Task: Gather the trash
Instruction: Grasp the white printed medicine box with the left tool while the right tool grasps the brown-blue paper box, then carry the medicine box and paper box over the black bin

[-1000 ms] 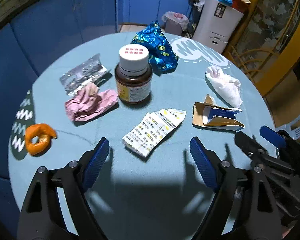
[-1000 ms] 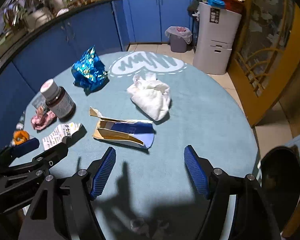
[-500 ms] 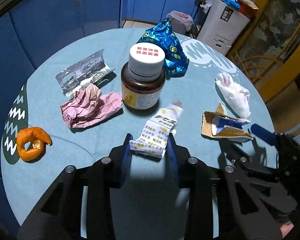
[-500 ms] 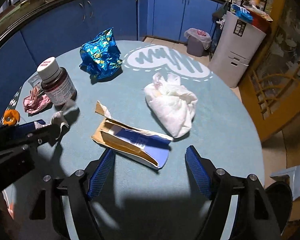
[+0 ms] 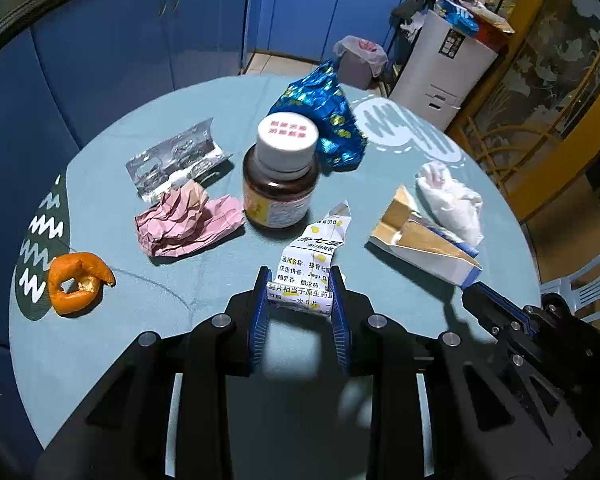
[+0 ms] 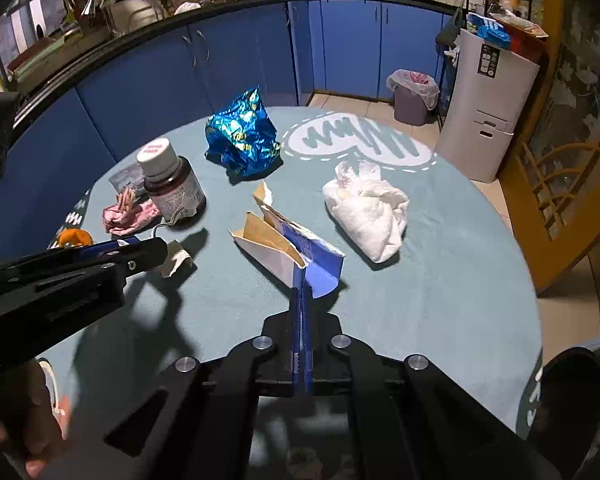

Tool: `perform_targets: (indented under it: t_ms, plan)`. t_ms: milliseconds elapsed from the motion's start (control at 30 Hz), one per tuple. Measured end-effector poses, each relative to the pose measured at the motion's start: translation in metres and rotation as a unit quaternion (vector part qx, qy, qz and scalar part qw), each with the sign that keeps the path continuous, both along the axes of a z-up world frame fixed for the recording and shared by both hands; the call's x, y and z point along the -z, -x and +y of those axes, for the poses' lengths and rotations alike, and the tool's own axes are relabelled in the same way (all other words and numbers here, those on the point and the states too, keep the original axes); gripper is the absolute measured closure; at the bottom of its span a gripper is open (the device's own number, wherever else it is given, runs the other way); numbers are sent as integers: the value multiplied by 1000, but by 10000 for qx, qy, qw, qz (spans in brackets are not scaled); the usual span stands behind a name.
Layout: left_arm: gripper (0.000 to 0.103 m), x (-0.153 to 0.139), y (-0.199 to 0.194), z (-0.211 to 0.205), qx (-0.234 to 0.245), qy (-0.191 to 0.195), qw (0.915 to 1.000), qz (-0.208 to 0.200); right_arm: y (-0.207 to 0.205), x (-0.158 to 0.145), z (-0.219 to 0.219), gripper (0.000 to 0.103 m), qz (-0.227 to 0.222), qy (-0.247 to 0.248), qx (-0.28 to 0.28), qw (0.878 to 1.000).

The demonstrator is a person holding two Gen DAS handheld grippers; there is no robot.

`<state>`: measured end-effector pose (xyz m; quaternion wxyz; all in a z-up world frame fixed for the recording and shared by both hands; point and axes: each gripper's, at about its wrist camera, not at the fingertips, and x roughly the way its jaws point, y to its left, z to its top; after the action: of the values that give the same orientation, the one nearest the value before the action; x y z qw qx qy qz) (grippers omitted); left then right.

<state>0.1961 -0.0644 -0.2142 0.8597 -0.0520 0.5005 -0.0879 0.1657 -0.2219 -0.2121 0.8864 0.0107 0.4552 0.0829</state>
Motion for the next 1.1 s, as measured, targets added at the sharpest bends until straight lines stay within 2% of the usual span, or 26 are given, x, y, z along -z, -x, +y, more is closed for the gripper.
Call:
perform_targets:
  t_ms: [200,367,467,500,533,567,600,667,867,900,933,967,1033,1100]
  plan:
    - [73,-13,10,-8,29,-10,9999,-151,17,-15,-10,102,-148,-104,74,9998]
    - [73,-15,14,-7,-10,-9,9999,-158,15,-12,-15,102,-115,-156,43,9998]
    - [73,-14,12,-3,-48,-54,9999,-148,10,-13,-8,97,-190,-64,-130,9997]
    - [73,-14,11,-2,-65,-61,9999,-133,8,-14,-5,84,-217,3,-174,9996]
    - [73,-13,9,-1,-91,-62,9999,-115,6,-14,-2,50,-227,48,-215,9995]
    - [74,-13,7,-1,-106,-63,9999,-107,2,-13,2,25,-210,68,-267,9994]
    - [74,-12,5,0,-138,-64,9998,-101,-1,-12,4,9,-236,57,-320,9992]
    - [74,-12,1,1,-177,-76,9997,-120,-6,-9,10,9,-266,175,-399,9987]
    - [74,-6,-8,-4,-220,-109,9997,-74,-26,12,18,10,12,298,-538,9981]
    - [74,-5,-9,-5,-221,-116,9997,-65,-29,15,18,17,21,299,-550,9980]
    - [74,-4,-9,-5,-225,-125,9997,-61,-30,16,19,30,37,308,-552,9980]
    - [74,-3,-10,-6,-227,-132,9996,-47,-33,19,19,38,103,318,-551,9979]
    - [74,-1,-12,-6,-230,-133,9996,-13,-37,25,18,68,303,277,-529,9978]
    - [74,0,-12,-7,-231,-148,9996,-6,-34,24,15,70,236,316,-475,9981]
